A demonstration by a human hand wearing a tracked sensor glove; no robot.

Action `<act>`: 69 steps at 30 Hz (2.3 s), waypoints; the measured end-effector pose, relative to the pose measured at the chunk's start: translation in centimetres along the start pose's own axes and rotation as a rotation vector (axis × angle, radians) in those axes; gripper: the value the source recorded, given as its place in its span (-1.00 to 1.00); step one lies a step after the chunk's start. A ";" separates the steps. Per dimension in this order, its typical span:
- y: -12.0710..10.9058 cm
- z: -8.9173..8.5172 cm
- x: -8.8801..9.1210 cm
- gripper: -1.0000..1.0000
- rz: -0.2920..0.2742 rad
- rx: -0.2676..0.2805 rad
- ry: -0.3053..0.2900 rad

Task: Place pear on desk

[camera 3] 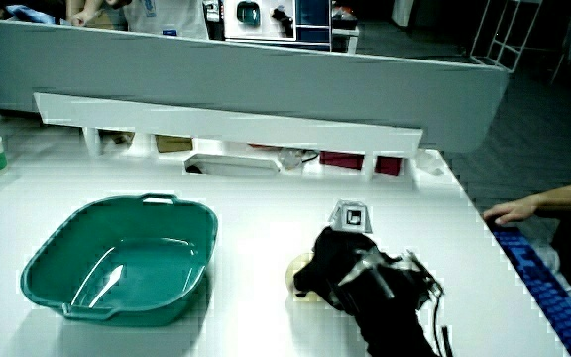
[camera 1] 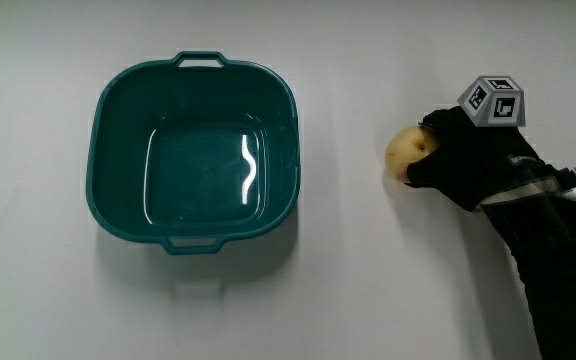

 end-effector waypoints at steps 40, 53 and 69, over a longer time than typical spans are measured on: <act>2.8 -10.3 8.1 -0.24 -0.175 -0.248 0.130; 1.7 -9.6 7.9 -0.76 -0.190 -0.265 0.125; -10.4 -4.2 -7.4 -1.00 0.246 -0.155 -0.083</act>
